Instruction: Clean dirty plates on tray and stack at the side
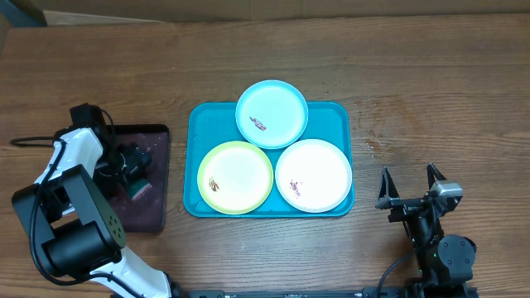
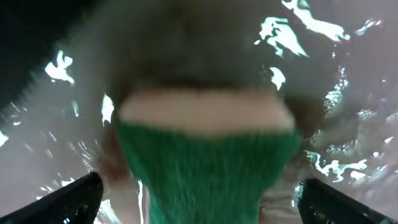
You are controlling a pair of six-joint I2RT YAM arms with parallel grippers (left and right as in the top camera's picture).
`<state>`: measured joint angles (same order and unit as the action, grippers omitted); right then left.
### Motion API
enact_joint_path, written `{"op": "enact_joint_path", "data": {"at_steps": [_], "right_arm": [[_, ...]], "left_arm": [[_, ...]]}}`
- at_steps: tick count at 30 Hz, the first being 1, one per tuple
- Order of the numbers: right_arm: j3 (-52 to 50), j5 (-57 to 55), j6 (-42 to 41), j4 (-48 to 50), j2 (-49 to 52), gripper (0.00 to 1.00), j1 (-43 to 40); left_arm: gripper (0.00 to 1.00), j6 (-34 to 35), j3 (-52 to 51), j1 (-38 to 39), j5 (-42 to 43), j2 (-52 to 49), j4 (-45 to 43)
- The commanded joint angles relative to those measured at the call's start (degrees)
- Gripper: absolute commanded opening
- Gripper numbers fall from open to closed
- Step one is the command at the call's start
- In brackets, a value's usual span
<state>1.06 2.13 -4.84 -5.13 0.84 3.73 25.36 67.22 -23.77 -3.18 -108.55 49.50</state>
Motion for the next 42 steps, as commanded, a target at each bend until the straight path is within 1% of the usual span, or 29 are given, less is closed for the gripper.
{"op": "enact_joint_path", "data": {"at_steps": [1, 2, 4, 6, 7, 8, 9, 11, 12, 13, 14, 15, 19, 24, 30, 31, 32, 33, 34, 35, 36, 38, 41, 42], "right_arm": [[-0.59, 0.04, 0.17, 0.46, -0.61, 1.00, -0.33], [-0.59, 0.04, 0.20, 0.46, -0.61, 1.00, -0.33], [-0.59, 0.04, 0.20, 0.46, -0.61, 1.00, -0.33], [-0.59, 0.04, 0.17, 0.46, -0.61, 1.00, -0.33], [-0.59, 0.04, 0.20, 0.46, -0.61, 1.00, -0.33], [-0.59, 0.04, 0.17, 0.46, -0.61, 1.00, -0.33], [-0.59, 0.04, 0.17, 0.46, -0.61, 1.00, -0.33], [-0.59, 0.04, 0.17, 0.46, -0.61, 1.00, -0.33], [-0.59, 0.04, 0.17, 0.46, -0.61, 1.00, -0.33], [-0.59, 0.04, 0.17, 0.46, -0.61, 1.00, -0.33], [-0.59, 0.04, 0.17, 0.46, -0.61, 1.00, -0.33], [-0.59, 0.04, 0.17, 0.46, -0.61, 1.00, -0.33], [-0.59, 0.04, 0.17, 0.46, -0.61, 1.00, -0.33], [-0.59, 0.07, 0.17, 0.46, -0.61, 1.00, -0.33], [-0.59, 0.04, 0.17, 0.46, -0.61, 1.00, -0.33], [-0.59, 0.04, 0.17, 0.46, -0.61, 1.00, -0.33], [-0.59, 0.04, 0.20, 0.46, -0.61, 1.00, -0.33], [-0.59, 0.04, 0.20, 0.46, -0.61, 1.00, -0.33], [-0.59, 0.04, 0.17, 0.46, -0.61, 1.00, -0.33], [-0.59, 0.04, 0.17, 0.46, -0.61, 1.00, -0.33], [-0.59, 0.04, 0.17, 0.46, -0.61, 1.00, -0.33], [-0.59, 0.04, 0.17, 0.46, -0.61, 1.00, -0.33], [-0.59, 0.04, 0.17, 0.46, -0.61, 1.00, -0.33], [-0.59, 0.04, 0.17, 0.46, -0.61, 1.00, -0.33]], "left_arm": [[0.97, -0.04, -0.76, -0.11, 4.87, -0.85, 2.38], [0.91, -0.04, -0.74, -0.11, 6.03, -0.85, 3.08], [0.64, -0.04, -0.76, -0.11, 7.19, -0.85, 4.11], [0.30, -0.04, -0.74, -0.11, 7.32, -0.85, 4.70], [0.18, -0.04, -0.76, -0.11, 7.32, -0.85, 4.76], [0.10, -0.04, -0.74, -0.11, 7.32, -0.85, 4.74], [0.04, -0.04, -0.74, -0.11, 7.32, -0.85, 4.72], [0.04, -0.04, -0.74, -0.11, 7.21, -0.85, 4.50], [0.08, -0.04, -0.74, -0.11, 7.19, -0.85, 4.33], [0.25, -0.04, -0.74, -0.11, 7.21, -0.85, 4.07], [0.50, -0.07, -0.74, -0.11, 7.19, -0.85, 3.65], [0.99, -0.07, -0.76, -0.11, 7.19, -0.85, 3.28], [1.00, -0.09, -0.74, -0.11, 6.45, -0.85, 0.90], [1.00, -0.07, -0.74, -0.11, 2.21, -0.85, -0.59], [1.00, -0.07, -0.74, -0.11, 1.62, -0.85, -1.66], [0.99, -0.07, -0.74, -0.11, 1.25, -0.85, -1.70], [0.92, -0.07, -0.74, -0.11, 1.22, -0.85, -1.73], [0.75, -0.07, -0.74, -0.11, 1.25, -0.85, -1.75], [0.55, -0.07, -0.74, -0.11, 1.25, -0.85, -1.75], [0.40, -0.07, -0.74, -0.11, 1.27, -0.85, -1.75], [0.31, -0.07, -0.74, -0.11, 1.29, -0.85, -1.73], [0.24, -0.07, -0.74, -0.11, 1.29, -0.85, -1.53], [0.05, -0.09, -0.70, -0.11, 1.25, -0.83, -1.18], [0.04, -0.07, -0.48, -0.11, 1.27, -0.83, -0.70]]}}
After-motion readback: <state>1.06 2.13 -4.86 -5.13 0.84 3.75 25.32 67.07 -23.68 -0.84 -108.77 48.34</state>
